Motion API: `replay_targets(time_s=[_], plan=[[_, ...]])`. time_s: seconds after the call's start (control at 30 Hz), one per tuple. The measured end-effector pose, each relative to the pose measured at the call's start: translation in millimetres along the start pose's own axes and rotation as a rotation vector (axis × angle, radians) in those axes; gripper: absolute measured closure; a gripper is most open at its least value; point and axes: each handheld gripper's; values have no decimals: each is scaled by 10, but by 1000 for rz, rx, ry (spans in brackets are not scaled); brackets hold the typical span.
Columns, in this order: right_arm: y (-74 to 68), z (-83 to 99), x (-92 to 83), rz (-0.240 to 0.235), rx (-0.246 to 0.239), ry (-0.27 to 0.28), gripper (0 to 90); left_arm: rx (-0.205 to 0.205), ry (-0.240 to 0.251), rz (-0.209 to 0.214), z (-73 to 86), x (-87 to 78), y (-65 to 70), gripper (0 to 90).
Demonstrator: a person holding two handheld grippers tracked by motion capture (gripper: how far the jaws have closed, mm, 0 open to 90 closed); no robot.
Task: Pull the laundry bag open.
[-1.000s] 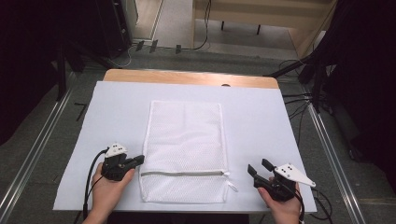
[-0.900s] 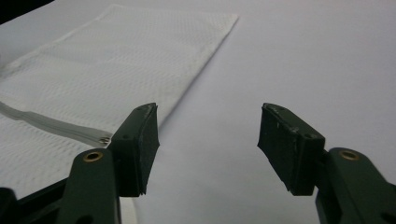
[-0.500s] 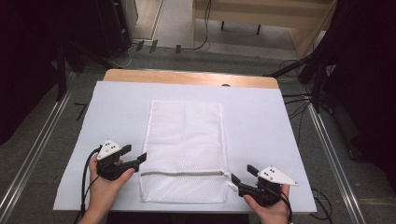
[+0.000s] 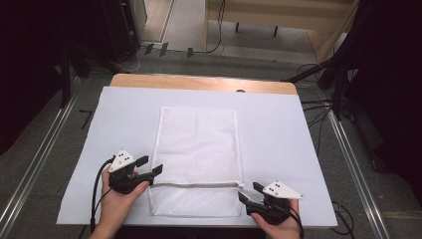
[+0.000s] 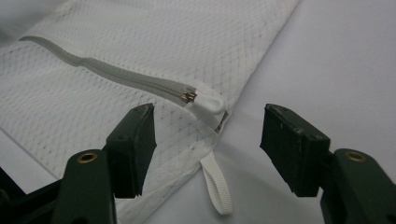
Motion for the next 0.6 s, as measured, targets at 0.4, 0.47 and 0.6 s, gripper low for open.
replay_targets(time_s=[0.4, 0.47, 0.6], plan=[[-114, 51, 222, 14, -43, -68, 451, 28, -18, 74, -7, 37, 141, 409], [-124, 57, 236, 14, -51, -75, 462, 27, -17, 78, -6, 36, 156, 412], [-153, 74, 244, 78, -79, -77, 604, 30, -17, 99, -13, 32, 201, 415]])
Point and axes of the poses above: each handheld gripper's, and its own axes: x roughly forward along the jaws, z roughly out of its underside, y roughly to its right, and after that the axes turned 9 degrees about -z, right-handed
